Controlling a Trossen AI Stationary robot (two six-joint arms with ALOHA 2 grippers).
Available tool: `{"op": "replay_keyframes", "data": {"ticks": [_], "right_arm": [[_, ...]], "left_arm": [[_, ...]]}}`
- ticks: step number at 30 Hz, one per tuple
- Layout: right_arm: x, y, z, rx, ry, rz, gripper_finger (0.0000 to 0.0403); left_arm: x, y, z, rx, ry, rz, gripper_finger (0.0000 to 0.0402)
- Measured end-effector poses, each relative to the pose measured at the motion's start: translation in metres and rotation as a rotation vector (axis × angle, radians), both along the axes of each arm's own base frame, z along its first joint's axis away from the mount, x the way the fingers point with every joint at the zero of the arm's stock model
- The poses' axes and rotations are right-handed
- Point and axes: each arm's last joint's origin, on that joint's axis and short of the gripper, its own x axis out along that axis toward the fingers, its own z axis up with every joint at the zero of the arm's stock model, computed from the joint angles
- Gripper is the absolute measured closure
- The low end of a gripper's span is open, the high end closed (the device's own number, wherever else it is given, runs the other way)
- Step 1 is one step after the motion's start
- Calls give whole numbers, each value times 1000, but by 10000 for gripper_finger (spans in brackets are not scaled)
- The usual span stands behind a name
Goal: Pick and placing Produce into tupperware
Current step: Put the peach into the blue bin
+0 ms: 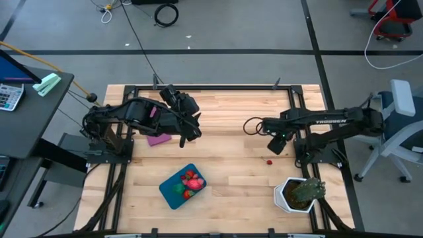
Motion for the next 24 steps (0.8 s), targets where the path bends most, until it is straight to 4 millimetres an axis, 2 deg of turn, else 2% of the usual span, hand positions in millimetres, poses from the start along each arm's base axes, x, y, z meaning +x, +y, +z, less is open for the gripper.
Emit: {"op": "replay_keyframes", "data": {"ticks": [6, 15, 24], "right_arm": [[-7, -1, -22, 126, 87, 131, 245], [-1, -10, -46, 116, 233, 174, 245], [4, -27, -71, 204, 381, 178, 245]], "left_arm": [[0, 0, 0, -1, -2, 1, 111], [0, 0, 0, -2, -7, 1, 111], [0, 0, 0, -2, -6, 1, 111]]}}
